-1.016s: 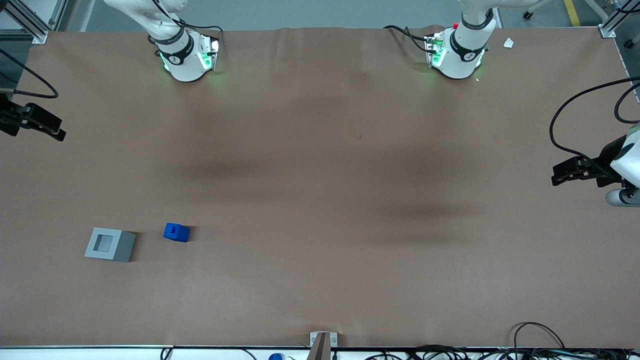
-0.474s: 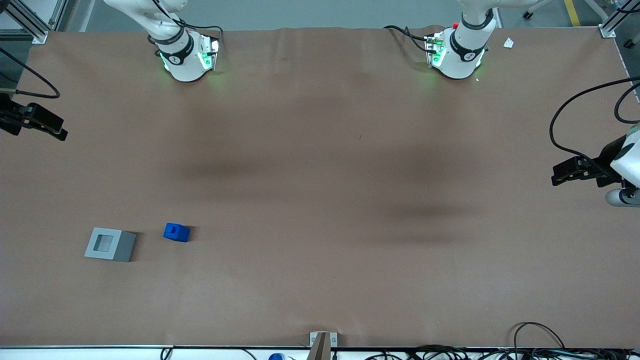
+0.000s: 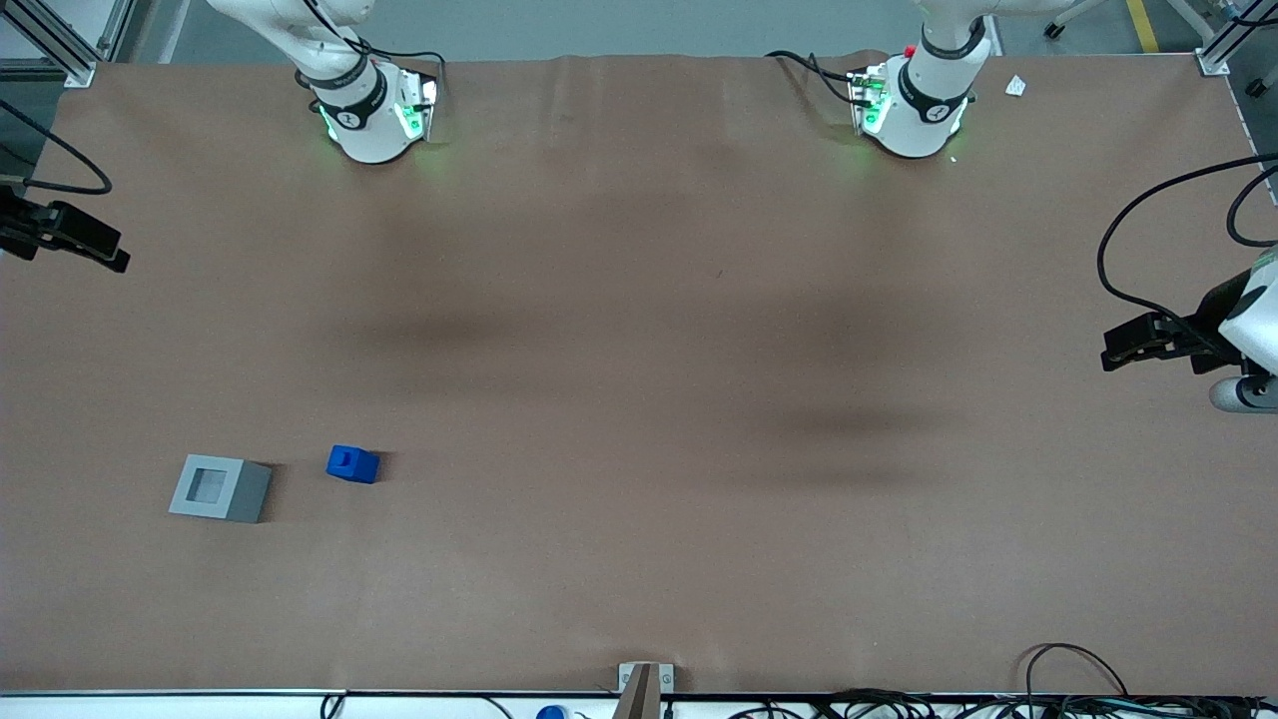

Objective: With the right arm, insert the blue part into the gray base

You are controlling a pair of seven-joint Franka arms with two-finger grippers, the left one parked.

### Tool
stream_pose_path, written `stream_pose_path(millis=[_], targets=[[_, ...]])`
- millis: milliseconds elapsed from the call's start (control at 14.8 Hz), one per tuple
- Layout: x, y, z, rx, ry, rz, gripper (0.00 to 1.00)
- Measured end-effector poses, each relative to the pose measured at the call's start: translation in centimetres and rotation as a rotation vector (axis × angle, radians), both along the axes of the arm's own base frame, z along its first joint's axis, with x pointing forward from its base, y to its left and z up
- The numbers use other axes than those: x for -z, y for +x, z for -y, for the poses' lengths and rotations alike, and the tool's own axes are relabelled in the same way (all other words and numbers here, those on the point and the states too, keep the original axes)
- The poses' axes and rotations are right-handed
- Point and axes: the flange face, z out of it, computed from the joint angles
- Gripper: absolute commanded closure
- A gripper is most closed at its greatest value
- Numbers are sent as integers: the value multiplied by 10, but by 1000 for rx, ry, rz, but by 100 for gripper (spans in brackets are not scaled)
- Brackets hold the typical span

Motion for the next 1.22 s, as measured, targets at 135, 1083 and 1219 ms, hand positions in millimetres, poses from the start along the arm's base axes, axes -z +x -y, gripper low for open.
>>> stream_pose_path(millis=[135,1083,1219], targets=[[0,0,-1,-1,0,-2,0],[1,-5,-1,-2,3,-39,0],[1,-5,-1,-1,3,-39,0]])
